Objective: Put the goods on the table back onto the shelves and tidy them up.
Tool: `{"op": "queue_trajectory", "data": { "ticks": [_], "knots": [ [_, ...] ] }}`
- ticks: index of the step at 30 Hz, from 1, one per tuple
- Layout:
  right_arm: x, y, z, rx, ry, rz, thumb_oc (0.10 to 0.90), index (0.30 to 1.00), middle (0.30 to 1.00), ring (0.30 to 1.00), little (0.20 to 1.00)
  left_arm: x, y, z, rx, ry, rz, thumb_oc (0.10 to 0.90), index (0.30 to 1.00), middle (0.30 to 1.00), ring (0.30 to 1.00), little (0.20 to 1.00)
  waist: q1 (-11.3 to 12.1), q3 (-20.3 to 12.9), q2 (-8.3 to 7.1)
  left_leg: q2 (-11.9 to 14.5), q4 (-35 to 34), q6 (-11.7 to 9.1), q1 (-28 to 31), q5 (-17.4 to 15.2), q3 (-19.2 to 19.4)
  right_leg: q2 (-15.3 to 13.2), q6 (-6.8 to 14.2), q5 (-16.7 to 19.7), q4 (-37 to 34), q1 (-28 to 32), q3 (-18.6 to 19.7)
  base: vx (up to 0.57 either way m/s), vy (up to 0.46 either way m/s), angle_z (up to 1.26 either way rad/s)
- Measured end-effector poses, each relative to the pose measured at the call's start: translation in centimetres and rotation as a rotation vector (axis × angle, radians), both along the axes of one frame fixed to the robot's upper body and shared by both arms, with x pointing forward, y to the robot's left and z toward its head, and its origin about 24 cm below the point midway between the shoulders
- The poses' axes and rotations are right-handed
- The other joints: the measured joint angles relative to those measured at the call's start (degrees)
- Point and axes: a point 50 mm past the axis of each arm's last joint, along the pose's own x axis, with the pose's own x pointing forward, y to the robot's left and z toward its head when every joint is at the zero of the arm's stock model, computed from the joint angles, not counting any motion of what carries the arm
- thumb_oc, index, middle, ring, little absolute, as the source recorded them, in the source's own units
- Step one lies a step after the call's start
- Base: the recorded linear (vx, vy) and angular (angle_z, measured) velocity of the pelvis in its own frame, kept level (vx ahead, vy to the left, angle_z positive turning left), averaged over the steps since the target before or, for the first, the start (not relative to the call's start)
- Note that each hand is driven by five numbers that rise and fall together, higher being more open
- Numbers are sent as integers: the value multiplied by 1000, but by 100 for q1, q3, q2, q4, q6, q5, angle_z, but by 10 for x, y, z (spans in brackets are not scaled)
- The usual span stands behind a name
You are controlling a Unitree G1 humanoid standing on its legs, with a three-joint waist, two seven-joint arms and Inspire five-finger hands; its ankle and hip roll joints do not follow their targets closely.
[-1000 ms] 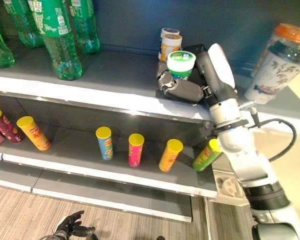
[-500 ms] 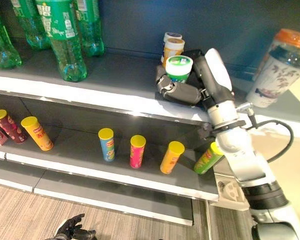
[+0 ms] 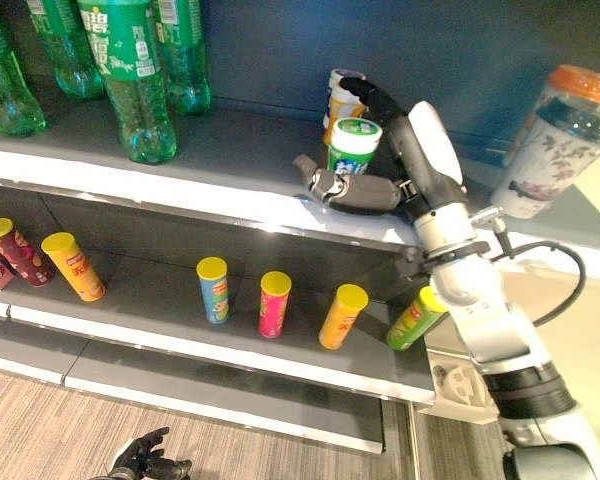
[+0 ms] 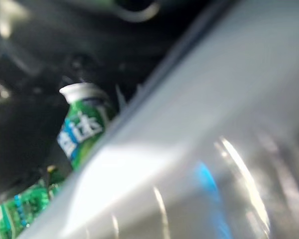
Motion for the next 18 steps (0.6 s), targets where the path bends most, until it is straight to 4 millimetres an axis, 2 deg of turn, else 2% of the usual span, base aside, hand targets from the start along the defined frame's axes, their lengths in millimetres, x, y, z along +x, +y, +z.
{"op": "queue_trajectory", "data": {
  "ticks": [12,16,18],
  "knots": [
    [-13,15,15,-11,-80,72,800,900,900,900,900,1,-5,-1,-13,-2,2,800,900,900,900,900,-36,33,130,-35,5,44,-45,32,-22,-12,-39,29,2,-28,-29,-19,19,1],
    [-21,8,27,69,-122,114,800,900,900,900,900,4,-6,0,-14,-8,-1,800,900,900,900,900,-53,82,77,-48,3,41,-60,7,-7,-26,4,-2,2,-57,-14,-7,18,-1],
    [-32,-18,55,131,-201,81,800,900,900,900,900,14,-6,2,-12,-29,-7,800,900,900,900,900,-46,142,-22,-48,8,38,-140,3,13,-25,6,6,4,-154,3,-16,10,-4]
  ]
}}
